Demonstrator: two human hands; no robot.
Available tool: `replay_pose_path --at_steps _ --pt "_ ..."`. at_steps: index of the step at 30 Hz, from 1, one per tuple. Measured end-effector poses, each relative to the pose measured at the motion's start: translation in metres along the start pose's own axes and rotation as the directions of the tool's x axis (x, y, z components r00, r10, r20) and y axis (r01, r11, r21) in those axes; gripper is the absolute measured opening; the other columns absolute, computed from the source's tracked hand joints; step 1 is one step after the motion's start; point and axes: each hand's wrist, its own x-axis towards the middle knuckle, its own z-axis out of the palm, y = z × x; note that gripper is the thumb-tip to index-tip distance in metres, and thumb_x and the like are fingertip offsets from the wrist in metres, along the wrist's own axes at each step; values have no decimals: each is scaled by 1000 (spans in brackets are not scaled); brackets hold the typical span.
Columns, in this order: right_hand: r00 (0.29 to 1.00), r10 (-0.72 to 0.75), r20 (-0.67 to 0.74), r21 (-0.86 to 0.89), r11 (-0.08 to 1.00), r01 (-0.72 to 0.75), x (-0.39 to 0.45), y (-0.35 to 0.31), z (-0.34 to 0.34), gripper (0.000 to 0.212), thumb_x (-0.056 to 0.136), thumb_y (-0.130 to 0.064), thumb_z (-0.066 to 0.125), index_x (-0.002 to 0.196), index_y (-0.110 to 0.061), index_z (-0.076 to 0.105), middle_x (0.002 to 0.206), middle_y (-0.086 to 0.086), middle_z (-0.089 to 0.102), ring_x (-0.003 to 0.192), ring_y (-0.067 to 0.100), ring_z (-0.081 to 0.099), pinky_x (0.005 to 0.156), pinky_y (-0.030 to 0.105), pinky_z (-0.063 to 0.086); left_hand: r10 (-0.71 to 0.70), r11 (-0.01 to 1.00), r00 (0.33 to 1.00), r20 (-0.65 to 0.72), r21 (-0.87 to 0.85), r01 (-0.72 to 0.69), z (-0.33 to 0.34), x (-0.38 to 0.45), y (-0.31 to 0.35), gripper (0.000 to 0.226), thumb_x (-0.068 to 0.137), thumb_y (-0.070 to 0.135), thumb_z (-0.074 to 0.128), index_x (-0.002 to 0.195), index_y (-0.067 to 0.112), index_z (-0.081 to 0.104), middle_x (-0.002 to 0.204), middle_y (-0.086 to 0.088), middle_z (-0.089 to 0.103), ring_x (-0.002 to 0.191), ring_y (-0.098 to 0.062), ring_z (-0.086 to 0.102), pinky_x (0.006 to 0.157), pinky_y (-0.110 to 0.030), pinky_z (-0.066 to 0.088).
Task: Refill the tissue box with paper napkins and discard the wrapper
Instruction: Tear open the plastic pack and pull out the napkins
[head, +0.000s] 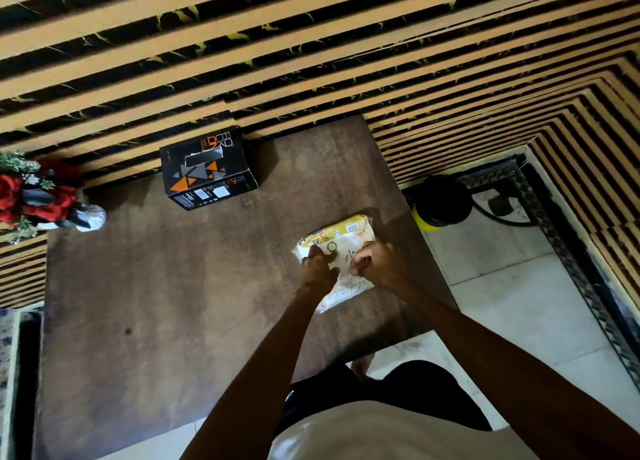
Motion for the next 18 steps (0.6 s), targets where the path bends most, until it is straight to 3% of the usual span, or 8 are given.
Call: replay_pose_path --at_steps 4,8,10,12,15,18 --pt "996 -89 13 -14 996 90 -4 11 -8 8 70 -28 79 75 -22 77 85 -2 75 81 14 68 73 35 57 -14 998 1000 -6 66 14 -2 2 3 47 90 21 60 135 14 53 140 -16 40 124 -36 48 109 -37 37" --pt "999 -34 10 -75 997 35 -20 28 -18 23 77 -27 77 99 -22 74 111 1 73 103 17 68 97 34 53 -12 1000 1000 10 -9 13 -11 4 7 43 91 20 58 133 10 56 140 -17 43 127 -36 48 110 -38 38" --pt "1000 4 -14 -84 996 -5 -25 33 -19 24 80 -21 74 104 -18 71 113 4 72 106 21 67 100 35 50 22 999 1000 19 -49 -21 -15 1 12 35 91 20 59 124 10 63 136 -16 51 124 -32 52 105 -36 42" --pt "999 -19 -29 -79 997 17 -28 35 -18 17 83 -18 72 100 -15 72 112 5 73 106 22 66 97 29 49 101 990 992 81 -112 -92 -19 -6 14 22 88 17 63 108 11 72 123 -10 66 114 -26 61 97 -32 47" --pt "973 -154 -170 -141 981 130 -35 42 -17 1 80 -19 74 80 -18 73 102 0 75 100 16 68 82 20 51 202 978 955 216 -95 -185 -15 -23 12 16 83 14 70 97 12 76 108 -7 74 104 -21 67 91 -32 53" --pt "949 -258 -182 -248 946 210 -41 46 -15 7 80 -21 66 75 -25 71 96 -3 71 97 21 65 87 39 51 172 985 976 134 -37 -168 -12 -31 14 14 81 12 71 94 9 77 102 -10 75 97 -25 69 85 -34 56"
